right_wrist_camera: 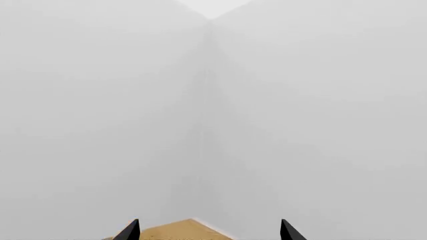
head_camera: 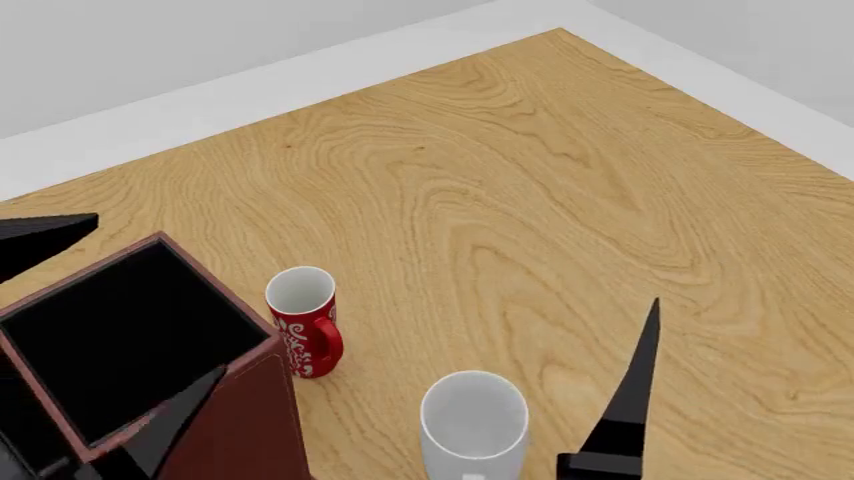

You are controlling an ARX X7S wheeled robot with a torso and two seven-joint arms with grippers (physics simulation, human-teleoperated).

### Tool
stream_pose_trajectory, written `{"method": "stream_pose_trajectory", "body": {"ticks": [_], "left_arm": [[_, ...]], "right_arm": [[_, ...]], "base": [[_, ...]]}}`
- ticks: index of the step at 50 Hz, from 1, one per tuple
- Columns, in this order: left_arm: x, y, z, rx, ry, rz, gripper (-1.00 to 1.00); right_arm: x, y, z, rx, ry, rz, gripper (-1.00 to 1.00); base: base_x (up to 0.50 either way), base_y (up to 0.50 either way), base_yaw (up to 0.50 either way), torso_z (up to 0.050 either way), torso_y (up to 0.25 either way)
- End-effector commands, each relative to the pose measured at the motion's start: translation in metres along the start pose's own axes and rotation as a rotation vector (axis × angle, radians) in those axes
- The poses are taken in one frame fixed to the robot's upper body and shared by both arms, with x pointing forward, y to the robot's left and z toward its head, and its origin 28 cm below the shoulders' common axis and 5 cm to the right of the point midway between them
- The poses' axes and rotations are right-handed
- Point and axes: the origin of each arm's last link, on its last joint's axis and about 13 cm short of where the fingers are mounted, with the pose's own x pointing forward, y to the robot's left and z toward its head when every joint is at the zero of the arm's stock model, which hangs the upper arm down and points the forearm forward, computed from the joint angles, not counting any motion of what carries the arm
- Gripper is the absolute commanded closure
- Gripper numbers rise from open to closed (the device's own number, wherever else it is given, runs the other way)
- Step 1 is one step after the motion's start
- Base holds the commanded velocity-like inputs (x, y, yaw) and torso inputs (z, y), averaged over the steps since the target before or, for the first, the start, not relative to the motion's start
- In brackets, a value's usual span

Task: Pick up the book and place it in the right compartment of the caddy.

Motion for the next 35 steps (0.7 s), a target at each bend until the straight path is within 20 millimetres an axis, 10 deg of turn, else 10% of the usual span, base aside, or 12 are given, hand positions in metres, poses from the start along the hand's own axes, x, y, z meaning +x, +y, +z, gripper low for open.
{"method": "stream_pose_trajectory", "body": {"ticks": [1, 35], "left_arm": [[0.015, -0.007, -0.006, 0.027, 0.047, -0.055, -1.00], [0.029, -0.038, -0.066, -0.042, 0.205, -0.189, -1.00]], "right_arm": [[0.000, 0.001, -0.001, 0.001, 0.010, 0.007, -1.00], [0.005, 0.005, -0.004, -0.002, 0.021, 0.028, -1.00]], "base": [[0.00, 0.00, 0.00, 0.000, 0.000], [0.00, 0.00, 0.00, 0.000, 0.000]]}}
